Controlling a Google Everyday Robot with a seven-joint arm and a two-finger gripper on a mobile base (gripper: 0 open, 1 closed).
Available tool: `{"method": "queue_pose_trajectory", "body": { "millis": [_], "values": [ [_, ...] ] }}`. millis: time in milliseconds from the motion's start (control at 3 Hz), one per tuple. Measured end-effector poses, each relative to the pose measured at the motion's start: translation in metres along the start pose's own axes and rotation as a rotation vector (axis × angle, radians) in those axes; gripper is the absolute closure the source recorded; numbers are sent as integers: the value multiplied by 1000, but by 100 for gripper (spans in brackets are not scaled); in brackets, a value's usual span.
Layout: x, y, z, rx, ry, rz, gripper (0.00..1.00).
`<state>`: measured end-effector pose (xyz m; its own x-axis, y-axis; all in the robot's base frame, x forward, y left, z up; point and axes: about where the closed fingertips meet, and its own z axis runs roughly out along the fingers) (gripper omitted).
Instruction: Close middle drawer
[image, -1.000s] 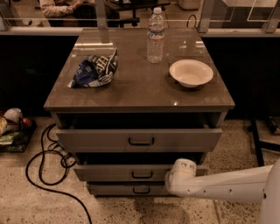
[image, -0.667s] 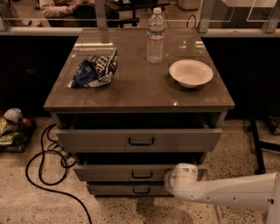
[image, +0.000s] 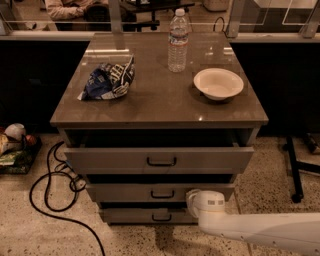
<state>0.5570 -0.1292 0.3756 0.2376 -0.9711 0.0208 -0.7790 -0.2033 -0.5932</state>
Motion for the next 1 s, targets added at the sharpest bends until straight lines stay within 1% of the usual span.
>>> {"method": "queue_pose_trajectory", "body": {
  "millis": [333, 667, 1000],
  "values": [
    [-3, -12, 1, 42, 8, -23, 100],
    [-3, -12, 1, 42, 8, -23, 100],
    [-3, -11, 1, 41, 7, -23, 84]
  ]
}}
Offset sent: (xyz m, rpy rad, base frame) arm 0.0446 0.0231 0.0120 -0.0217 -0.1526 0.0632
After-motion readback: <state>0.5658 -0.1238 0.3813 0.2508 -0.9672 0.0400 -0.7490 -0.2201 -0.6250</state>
